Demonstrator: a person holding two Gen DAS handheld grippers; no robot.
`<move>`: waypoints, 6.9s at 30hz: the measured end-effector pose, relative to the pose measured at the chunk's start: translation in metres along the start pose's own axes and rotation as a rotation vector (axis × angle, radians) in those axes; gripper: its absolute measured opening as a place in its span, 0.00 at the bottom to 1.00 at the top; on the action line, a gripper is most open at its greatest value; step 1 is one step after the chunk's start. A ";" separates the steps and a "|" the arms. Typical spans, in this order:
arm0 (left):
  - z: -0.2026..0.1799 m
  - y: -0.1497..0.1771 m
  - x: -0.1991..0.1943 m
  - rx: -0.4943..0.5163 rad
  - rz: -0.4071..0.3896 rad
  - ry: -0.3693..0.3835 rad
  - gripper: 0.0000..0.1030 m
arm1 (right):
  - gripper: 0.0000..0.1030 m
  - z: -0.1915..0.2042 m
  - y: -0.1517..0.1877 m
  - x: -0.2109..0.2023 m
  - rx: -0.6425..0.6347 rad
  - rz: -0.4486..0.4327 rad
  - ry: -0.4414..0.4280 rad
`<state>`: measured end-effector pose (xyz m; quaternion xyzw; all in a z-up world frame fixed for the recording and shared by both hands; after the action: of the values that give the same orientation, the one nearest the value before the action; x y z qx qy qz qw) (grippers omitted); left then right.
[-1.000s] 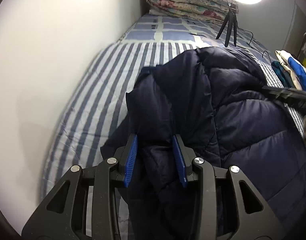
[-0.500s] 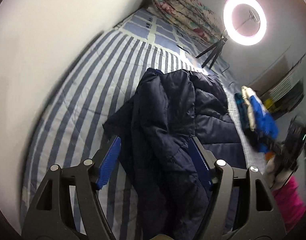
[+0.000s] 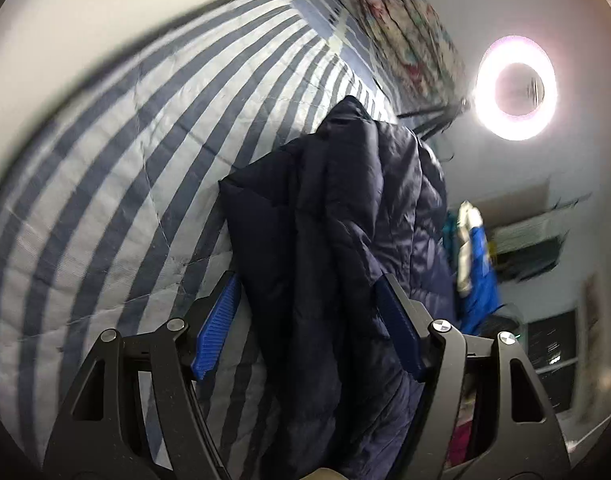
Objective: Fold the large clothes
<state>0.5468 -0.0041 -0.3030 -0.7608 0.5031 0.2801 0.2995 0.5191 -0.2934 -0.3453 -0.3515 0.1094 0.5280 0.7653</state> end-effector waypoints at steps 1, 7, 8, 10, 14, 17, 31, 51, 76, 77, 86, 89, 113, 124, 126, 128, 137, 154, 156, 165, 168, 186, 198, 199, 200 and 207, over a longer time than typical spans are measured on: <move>0.003 0.000 0.002 -0.017 0.008 0.024 0.70 | 0.88 0.000 -0.001 0.002 0.011 -0.006 -0.016; 0.005 -0.009 0.007 -0.071 0.009 0.110 0.70 | 0.89 0.001 -0.014 0.018 0.052 -0.030 -0.079; 0.004 -0.011 0.007 -0.076 0.006 0.116 0.70 | 0.88 0.002 -0.017 0.022 0.059 -0.034 -0.084; 0.002 -0.014 0.011 -0.068 0.003 0.106 0.70 | 0.86 0.006 -0.021 0.030 0.069 -0.038 -0.094; -0.015 -0.011 0.021 0.033 -0.013 0.019 0.69 | 0.78 0.014 -0.023 0.048 0.052 -0.005 -0.058; -0.023 -0.009 0.024 0.101 -0.041 -0.068 0.49 | 0.68 0.017 -0.023 0.048 0.044 0.001 -0.025; -0.069 0.010 -0.001 0.295 -0.157 -0.183 0.13 | 0.25 0.073 -0.032 0.027 -0.196 0.054 0.270; -0.234 0.081 -0.004 0.519 -0.162 -0.042 0.12 | 0.22 0.082 -0.034 -0.141 -0.360 -0.048 0.452; -0.519 0.080 0.160 0.744 -0.169 0.149 0.12 | 0.21 -0.031 -0.161 -0.377 -0.371 -0.284 0.683; -0.524 0.075 0.172 0.736 -0.164 0.150 0.12 | 0.21 -0.037 -0.165 -0.377 -0.373 -0.279 0.692; -0.543 0.052 0.243 0.685 -0.140 0.146 0.12 | 0.21 -0.091 -0.205 -0.379 -0.359 -0.265 0.699; -0.532 0.047 0.261 0.655 -0.122 0.138 0.12 | 0.21 -0.108 -0.206 -0.377 -0.372 -0.234 0.701; -0.489 0.067 0.209 0.689 -0.143 0.005 0.41 | 0.65 -0.116 -0.163 -0.453 -0.182 -0.417 0.874; -0.476 0.130 0.036 0.787 -0.239 -0.005 0.41 | 0.65 0.032 -0.099 -0.457 -0.272 -0.446 0.855; -0.471 0.146 0.003 0.819 -0.269 -0.024 0.41 | 0.65 0.057 -0.080 -0.458 -0.276 -0.449 0.851; -0.465 0.161 -0.023 0.833 -0.280 -0.032 0.41 | 0.65 0.081 -0.063 -0.459 -0.274 -0.461 0.848; -0.432 0.219 -0.121 0.875 -0.373 -0.039 0.51 | 0.71 0.169 0.003 -0.451 -0.306 -0.512 0.853; -0.369 0.282 -0.158 0.938 -0.471 -0.124 0.83 | 0.95 0.192 0.091 -0.405 -0.292 -0.599 0.855; -0.364 0.286 -0.158 0.940 -0.480 -0.130 0.88 | 0.98 0.192 0.095 -0.400 -0.304 -0.597 0.866; -0.365 0.293 -0.162 0.966 -0.529 -0.162 1.00 | 1.00 0.197 0.093 -0.388 -0.337 -0.618 0.882; -0.362 0.293 -0.160 0.961 -0.529 -0.173 1.00 | 1.00 0.198 0.094 -0.385 -0.344 -0.624 0.881; -0.350 0.292 -0.148 0.967 -0.527 -0.237 1.00 | 1.00 0.189 0.097 -0.373 -0.346 -0.605 0.893; -0.349 0.294 -0.146 0.977 -0.531 -0.238 1.00 | 1.00 0.185 0.098 -0.374 -0.332 -0.604 0.886; -0.349 0.294 -0.146 0.978 -0.532 -0.237 1.00 | 1.00 0.185 0.098 -0.373 -0.331 -0.603 0.885; -0.349 0.294 -0.146 0.977 -0.531 -0.237 1.00 | 1.00 0.185 0.098 -0.373 -0.330 -0.602 0.884; -0.350 0.295 -0.148 0.980 -0.536 -0.237 1.00 | 1.00 0.185 0.099 -0.373 -0.331 -0.601 0.884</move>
<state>0.2655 -0.2668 -0.0145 -0.5976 0.3266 0.0116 0.7322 0.2377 -0.4264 -0.0514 -0.6705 0.2305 0.0989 0.6983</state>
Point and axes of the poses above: each gripper's, at about its wrist camera, not at the fingertips, and x roughly the way its jaws point, z to its left, y to its underside, the point moved 10 cm from there along x, roughly the way its jaws point, and after that the axes turned 9 degrees about -y, right-handed, at the moved point
